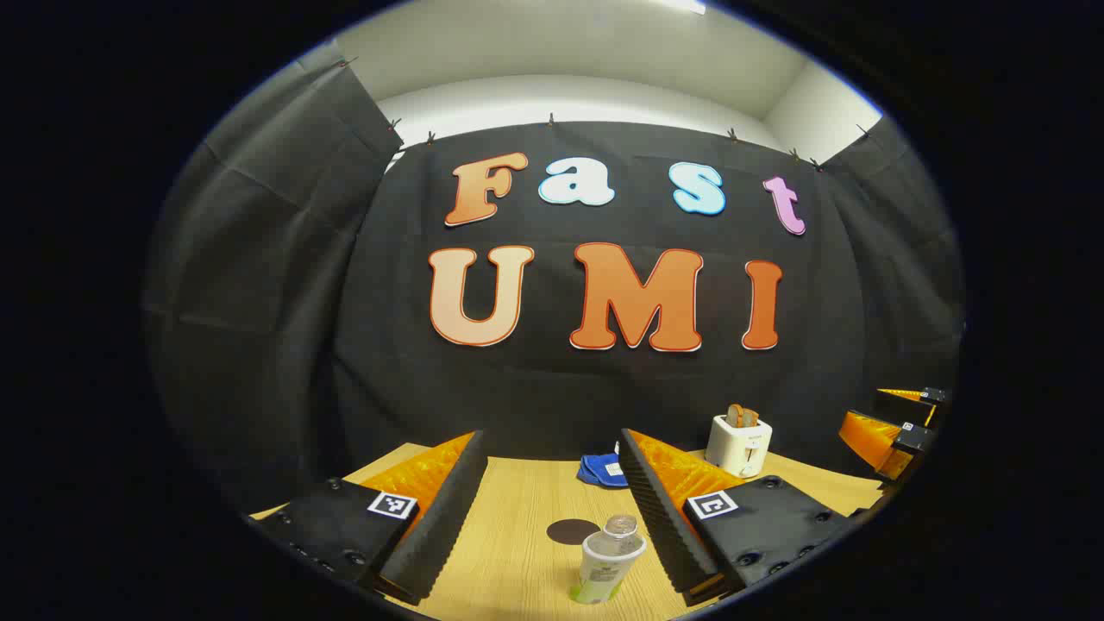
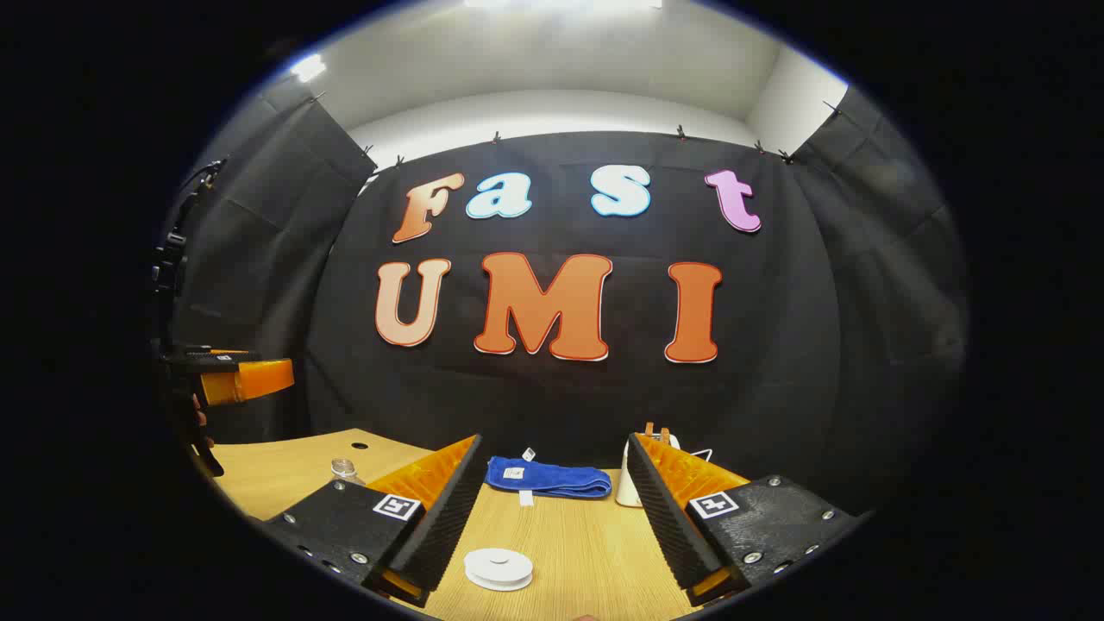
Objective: Open the teacup lid with one hand, grasp the water bottle and pour water into the teacup with the other hand; after pouring, place the water bottle on the coaster and then close the teacup lid.
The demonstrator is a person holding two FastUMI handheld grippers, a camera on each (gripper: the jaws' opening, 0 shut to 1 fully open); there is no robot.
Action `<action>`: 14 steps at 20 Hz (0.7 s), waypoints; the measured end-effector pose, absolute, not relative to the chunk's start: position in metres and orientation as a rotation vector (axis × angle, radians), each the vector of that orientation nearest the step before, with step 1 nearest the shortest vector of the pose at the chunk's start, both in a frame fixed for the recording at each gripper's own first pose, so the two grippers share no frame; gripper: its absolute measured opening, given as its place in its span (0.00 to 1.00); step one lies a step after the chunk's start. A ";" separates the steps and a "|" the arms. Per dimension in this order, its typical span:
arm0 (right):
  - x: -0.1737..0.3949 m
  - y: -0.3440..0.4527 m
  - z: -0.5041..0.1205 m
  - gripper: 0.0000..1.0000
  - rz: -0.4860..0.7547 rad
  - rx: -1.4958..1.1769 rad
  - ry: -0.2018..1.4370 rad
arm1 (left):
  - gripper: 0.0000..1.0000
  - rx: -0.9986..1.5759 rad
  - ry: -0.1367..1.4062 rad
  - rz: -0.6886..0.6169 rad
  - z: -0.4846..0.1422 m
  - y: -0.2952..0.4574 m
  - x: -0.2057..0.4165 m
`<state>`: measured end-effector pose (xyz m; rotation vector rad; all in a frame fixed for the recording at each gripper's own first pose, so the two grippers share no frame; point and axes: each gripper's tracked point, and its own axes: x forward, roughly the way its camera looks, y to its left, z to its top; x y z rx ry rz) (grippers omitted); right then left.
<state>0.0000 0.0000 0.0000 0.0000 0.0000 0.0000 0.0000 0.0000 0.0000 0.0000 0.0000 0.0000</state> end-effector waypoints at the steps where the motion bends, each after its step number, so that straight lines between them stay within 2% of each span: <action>1: -0.001 0.000 0.000 0.97 0.002 -0.001 -0.003 | 0.98 -0.010 0.002 -0.006 -0.001 -0.001 0.000; 12: 0.005 0.005 -0.016 0.97 0.012 0.001 0.025 | 0.98 0.026 0.005 -0.024 -0.010 -0.015 0.005; 13: 0.006 0.005 -0.017 0.99 0.014 -0.007 0.026 | 0.98 0.027 0.006 -0.024 -0.011 -0.016 0.005; 14: 0.007 0.003 -0.017 0.97 0.009 -0.013 0.027 | 0.98 0.026 0.006 -0.025 -0.012 -0.017 0.005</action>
